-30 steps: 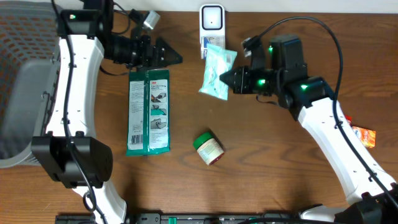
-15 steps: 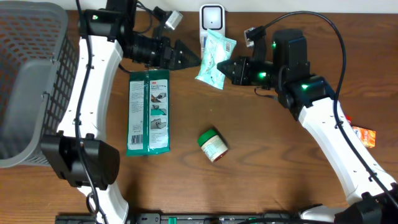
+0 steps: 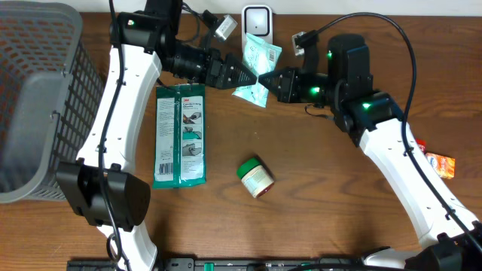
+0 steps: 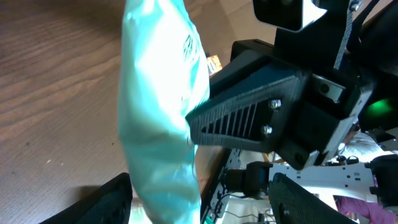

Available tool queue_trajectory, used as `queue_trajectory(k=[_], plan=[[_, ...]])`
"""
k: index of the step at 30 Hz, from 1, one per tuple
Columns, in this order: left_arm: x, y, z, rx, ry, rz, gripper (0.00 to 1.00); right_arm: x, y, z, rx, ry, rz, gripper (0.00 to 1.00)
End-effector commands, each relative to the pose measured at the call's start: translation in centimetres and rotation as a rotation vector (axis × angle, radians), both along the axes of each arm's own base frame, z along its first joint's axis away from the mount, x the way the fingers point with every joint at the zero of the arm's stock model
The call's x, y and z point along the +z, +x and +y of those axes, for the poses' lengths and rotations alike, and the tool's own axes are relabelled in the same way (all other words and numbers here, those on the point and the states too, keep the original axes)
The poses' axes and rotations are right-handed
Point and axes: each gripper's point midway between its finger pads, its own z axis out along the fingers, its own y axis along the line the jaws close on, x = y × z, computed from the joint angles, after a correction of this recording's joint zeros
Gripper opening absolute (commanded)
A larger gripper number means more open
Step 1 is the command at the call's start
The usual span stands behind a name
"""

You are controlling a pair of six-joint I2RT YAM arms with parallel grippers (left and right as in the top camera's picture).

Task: Scan the item barcode
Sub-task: 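Pass the wipe pack from the right gripper into the left gripper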

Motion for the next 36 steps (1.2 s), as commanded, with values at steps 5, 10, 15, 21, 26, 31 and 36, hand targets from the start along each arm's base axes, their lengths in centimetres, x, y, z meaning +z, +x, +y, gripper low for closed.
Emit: queue_trajectory(k=[5, 10, 15, 21, 26, 31, 36], plan=[[1.5, -0.8, -0.3, -0.022, -0.026, -0.051, 0.67, 1.4, -0.6, 1.0, 0.027, 0.039, -0.014, 0.01], [1.4, -0.7, -0.3, -0.019, -0.017, -0.059, 0.54, 1.5, -0.9, 1.5, 0.039, 0.043, -0.020, 0.01], [0.7, -0.4, 0.0, -0.006, 0.023, -0.067, 0.35, 1.5, -1.0, 1.7, 0.042, 0.041, -0.021, 0.02], [0.7, -0.2, 0.1, -0.004, 0.027, -0.076, 0.24, 1.6, -0.9, 1.7, 0.041, 0.041, -0.023, 0.18], [0.4, 0.3, 0.2, 0.007, 0.054, -0.105, 0.15, 1.6, -1.0, 1.7, 0.043, 0.040, -0.025, 0.28], [-0.2, 0.7, 0.6, 0.022, 0.095, -0.118, 0.08, 1.5, -0.9, 1.7, 0.053, 0.028, -0.046, 0.49], [-0.2, 0.9, 0.8, 0.026, 0.095, -0.120, 0.07, 0.9, -0.9, 0.9, 0.049, 0.005, -0.038, 0.55]])
